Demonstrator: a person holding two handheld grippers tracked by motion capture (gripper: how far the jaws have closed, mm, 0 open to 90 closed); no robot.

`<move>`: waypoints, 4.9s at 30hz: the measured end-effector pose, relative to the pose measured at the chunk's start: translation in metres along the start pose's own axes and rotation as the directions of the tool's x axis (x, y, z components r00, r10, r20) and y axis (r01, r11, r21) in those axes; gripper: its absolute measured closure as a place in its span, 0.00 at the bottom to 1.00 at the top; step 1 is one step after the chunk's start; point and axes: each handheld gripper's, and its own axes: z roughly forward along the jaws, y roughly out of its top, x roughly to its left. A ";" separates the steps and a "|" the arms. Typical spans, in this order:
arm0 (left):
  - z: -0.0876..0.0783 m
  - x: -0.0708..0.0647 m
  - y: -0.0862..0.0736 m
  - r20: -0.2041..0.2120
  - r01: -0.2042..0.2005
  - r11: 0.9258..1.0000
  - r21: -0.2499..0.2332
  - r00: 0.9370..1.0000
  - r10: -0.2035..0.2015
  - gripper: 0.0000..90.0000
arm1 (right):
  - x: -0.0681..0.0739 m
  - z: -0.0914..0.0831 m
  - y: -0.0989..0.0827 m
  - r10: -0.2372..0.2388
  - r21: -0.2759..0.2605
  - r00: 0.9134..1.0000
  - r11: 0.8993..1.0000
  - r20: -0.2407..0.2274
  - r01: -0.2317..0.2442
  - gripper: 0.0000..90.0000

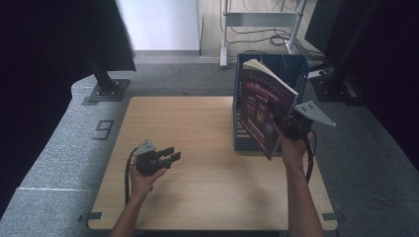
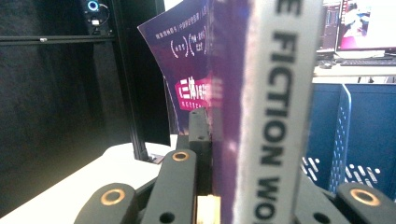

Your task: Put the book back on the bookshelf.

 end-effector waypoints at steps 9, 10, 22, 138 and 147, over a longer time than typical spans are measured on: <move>-0.002 0.001 0.000 -0.003 0.003 1.000 -0.004 1.000 -0.003 0.64 | 0.000 0.011 0.000 0.005 0.000 1.000 1.000 0.021 -0.005 0.91; -0.002 0.001 0.000 -0.003 0.003 1.000 -0.004 1.000 -0.003 0.64 | 0.000 0.011 0.000 0.005 0.000 1.000 1.000 0.021 -0.005 0.91; -0.002 0.001 0.001 -0.003 0.003 1.000 -0.006 1.000 -0.003 0.64 | -0.012 0.028 -0.002 0.001 0.010 0.997 1.000 0.073 -0.002 0.91; 0.003 0.011 -0.007 0.004 0.029 0.999 0.023 1.000 -0.029 0.64 | -0.019 0.137 -0.090 -0.067 0.076 0.975 0.996 0.211 0.052 0.90; 0.004 0.006 -0.007 0.005 0.019 0.999 0.029 1.000 -0.019 0.63 | -0.010 0.122 -0.096 -0.095 0.127 0.979 0.989 0.178 0.073 0.88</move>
